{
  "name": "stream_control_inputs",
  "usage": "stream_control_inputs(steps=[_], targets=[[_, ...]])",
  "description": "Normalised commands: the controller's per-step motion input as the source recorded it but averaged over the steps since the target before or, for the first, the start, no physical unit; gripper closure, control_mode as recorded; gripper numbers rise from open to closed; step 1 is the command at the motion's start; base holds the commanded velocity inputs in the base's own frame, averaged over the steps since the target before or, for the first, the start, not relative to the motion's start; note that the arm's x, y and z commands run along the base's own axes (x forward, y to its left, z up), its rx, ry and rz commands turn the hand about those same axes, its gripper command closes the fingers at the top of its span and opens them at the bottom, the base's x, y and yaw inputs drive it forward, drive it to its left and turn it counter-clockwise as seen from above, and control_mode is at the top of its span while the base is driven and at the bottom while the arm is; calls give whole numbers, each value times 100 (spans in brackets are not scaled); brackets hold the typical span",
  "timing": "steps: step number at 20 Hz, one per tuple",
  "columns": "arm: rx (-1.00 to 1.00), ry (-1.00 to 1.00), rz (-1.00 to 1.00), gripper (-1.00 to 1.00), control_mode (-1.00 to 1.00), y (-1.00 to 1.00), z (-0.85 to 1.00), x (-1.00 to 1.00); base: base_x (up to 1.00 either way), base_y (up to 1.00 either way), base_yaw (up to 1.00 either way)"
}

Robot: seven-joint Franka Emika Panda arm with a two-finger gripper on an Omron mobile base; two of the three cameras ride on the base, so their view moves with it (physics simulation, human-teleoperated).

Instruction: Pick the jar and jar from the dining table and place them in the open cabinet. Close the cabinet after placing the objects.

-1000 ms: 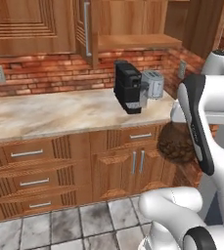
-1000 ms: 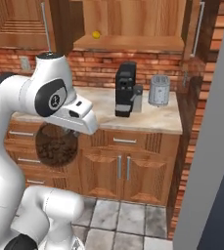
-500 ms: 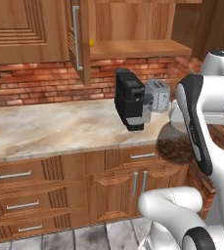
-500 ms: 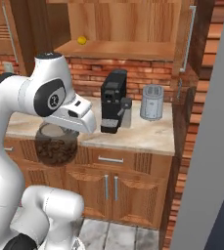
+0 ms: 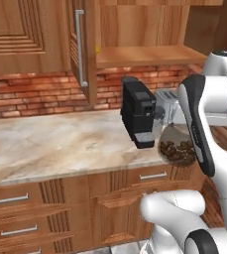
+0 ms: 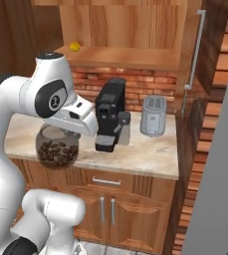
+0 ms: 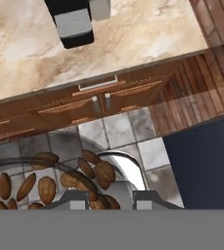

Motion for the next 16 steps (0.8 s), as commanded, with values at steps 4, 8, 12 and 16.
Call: stream_control_inputs(steps=[4,8,12,16], targets=[[0,0,0,100,100,0,0,0,50,0,-4],[0,0,0,100,100,0,0,0,55,0,-9],[0,0,0,100,100,0,0,0,34,0,-12],[0,0,0,100,100,0,0,0,0,0,0]])
